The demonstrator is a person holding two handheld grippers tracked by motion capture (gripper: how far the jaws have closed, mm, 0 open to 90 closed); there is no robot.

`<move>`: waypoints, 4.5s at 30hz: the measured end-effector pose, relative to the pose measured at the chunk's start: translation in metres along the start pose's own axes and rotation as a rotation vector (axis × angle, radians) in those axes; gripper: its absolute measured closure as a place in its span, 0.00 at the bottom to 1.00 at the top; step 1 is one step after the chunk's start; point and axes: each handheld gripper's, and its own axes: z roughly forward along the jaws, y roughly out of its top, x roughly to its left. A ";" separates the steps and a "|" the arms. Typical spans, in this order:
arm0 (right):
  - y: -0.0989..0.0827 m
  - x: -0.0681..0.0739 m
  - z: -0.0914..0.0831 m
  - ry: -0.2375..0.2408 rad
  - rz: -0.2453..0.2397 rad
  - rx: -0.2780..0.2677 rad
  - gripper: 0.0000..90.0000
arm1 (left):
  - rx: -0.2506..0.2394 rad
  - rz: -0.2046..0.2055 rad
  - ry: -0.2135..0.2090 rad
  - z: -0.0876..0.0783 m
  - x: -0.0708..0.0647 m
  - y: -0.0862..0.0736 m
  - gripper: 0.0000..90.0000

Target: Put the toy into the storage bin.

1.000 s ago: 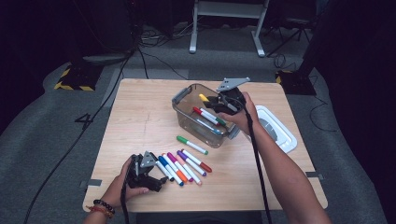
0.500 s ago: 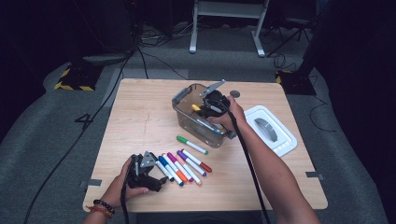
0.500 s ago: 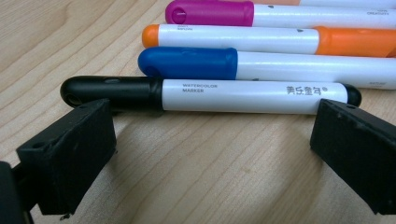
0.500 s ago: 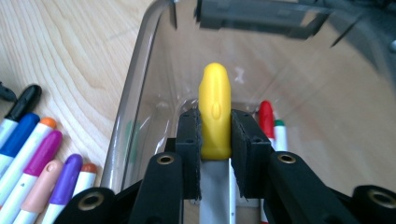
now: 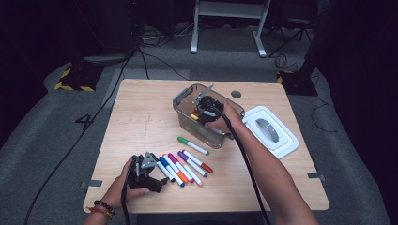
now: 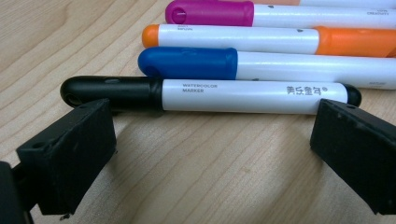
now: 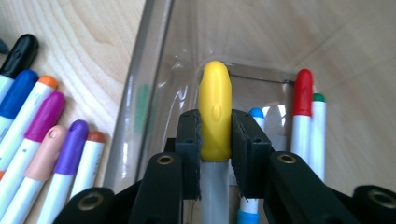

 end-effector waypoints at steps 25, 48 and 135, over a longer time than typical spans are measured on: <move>-0.037 0.020 -0.069 -0.057 -0.011 -0.322 0.45 | 0.001 0.002 -0.002 0.000 0.000 0.000 0.01; -0.166 0.082 -0.082 0.012 -0.034 -0.432 0.52 | 0.001 0.001 -0.001 0.000 0.000 0.000 0.01; -0.090 0.020 -0.108 -0.106 -0.086 -0.415 0.83 | 0.001 -0.001 0.001 0.000 0.000 0.000 0.00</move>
